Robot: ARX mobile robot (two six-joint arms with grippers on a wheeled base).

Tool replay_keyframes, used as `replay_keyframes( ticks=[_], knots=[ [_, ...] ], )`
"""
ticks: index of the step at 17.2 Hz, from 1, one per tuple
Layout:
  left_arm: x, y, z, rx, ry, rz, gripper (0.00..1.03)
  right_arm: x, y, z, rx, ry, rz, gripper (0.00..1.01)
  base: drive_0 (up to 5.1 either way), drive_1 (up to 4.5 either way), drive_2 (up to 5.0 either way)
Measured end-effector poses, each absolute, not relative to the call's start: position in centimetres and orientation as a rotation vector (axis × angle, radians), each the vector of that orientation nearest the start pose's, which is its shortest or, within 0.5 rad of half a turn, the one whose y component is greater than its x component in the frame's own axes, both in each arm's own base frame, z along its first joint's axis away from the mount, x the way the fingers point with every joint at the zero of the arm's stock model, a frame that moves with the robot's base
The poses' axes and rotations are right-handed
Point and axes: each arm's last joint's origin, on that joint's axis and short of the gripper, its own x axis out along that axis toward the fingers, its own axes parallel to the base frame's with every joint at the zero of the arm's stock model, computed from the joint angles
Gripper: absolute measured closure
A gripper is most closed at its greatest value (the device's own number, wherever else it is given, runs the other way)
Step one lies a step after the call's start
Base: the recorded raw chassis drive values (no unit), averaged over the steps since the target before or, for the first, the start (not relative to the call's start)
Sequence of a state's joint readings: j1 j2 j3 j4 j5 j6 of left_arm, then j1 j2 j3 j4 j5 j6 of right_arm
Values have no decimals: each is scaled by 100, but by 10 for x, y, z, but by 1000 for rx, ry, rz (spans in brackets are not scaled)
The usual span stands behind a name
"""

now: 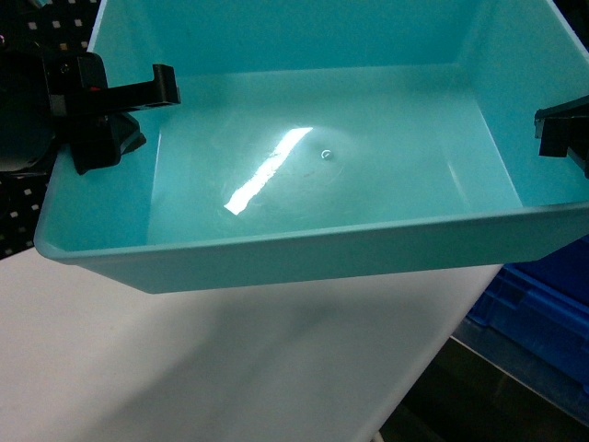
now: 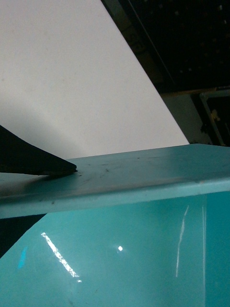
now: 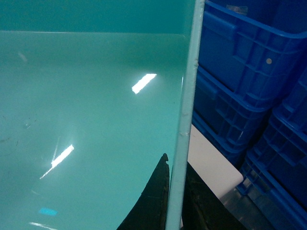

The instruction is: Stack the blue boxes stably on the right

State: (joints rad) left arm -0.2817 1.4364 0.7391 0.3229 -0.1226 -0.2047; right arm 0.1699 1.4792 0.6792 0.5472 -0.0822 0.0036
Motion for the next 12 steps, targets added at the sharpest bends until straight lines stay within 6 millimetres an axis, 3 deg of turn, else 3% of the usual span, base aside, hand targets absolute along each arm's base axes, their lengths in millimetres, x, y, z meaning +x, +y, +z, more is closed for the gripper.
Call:
replay_keyframes(
  ticks=[12],
  knots=[
    [290, -80, 218, -127, 382, -118, 98, 298, 54, 208, -8, 253, 250, 94, -159, -159, -159]
  ],
)
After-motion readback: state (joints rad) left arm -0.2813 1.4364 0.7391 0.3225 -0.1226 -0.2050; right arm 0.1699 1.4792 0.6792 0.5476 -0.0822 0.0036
